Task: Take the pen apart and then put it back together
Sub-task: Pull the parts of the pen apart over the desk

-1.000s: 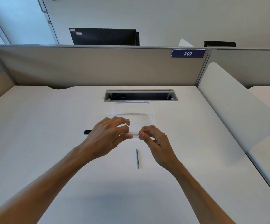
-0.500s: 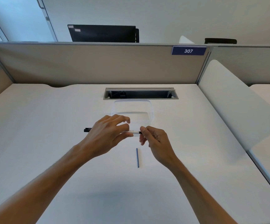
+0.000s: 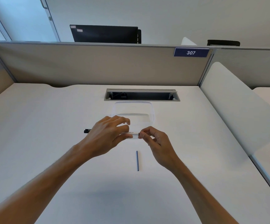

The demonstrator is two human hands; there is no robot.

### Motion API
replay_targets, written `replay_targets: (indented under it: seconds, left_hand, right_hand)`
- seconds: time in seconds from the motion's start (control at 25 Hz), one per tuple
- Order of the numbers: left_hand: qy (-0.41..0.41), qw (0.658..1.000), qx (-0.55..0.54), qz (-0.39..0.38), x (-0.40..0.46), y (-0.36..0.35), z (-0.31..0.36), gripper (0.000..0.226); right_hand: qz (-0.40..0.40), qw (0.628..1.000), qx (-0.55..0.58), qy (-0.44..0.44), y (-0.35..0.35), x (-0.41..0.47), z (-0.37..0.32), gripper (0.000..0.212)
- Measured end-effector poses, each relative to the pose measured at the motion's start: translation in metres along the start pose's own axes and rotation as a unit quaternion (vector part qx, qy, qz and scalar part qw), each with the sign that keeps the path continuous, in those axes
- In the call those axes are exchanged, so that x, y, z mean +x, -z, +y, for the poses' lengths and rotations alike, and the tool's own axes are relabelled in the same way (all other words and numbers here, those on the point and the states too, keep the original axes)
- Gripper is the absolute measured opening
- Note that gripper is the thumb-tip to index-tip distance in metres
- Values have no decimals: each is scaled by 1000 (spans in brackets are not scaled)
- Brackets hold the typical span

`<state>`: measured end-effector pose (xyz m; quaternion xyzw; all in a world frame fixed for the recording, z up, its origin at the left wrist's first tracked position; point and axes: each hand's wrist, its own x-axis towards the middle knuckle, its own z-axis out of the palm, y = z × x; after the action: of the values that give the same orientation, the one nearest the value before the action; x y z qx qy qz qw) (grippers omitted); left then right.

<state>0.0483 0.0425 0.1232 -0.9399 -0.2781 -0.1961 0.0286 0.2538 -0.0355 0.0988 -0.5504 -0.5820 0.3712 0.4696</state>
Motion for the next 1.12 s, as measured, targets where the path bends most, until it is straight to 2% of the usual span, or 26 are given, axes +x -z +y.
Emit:
replay_targets:
  seconds: [0.16, 0.32, 0.52, 0.64, 0.88, 1.04, 1.12]
  left_hand:
    - [6, 1000, 7, 2, 3, -2, 1, 43]
    - [-1, 1000, 18, 5, 5, 1, 5, 43]
    - [-16, 999, 28, 7, 6, 2, 9, 40]
    - [-16, 1000, 26, 6, 7, 3, 8, 39]
    - [0, 1000, 20, 10, 5, 6, 1, 40]
    - [2, 1000, 17, 16, 4, 6, 1, 40]
    - [-6, 1000, 18, 18, 4, 6, 2, 40]
  right_hand:
    - [-6, 1000, 10, -3, 2, 3, 5, 3]
    - [29, 999, -15, -6, 1, 6, 3, 14]
    - [59, 998, -23, -2, -9, 8, -4, 49]
    - [72, 997, -30, -3, -16, 12, -4, 58]
    - [55, 998, -6, 21, -13, 10, -5, 42]
    - [48, 999, -5, 3, -12, 11, -2, 21]
    - [44, 999, 11, -6, -13, 12, -3, 22]
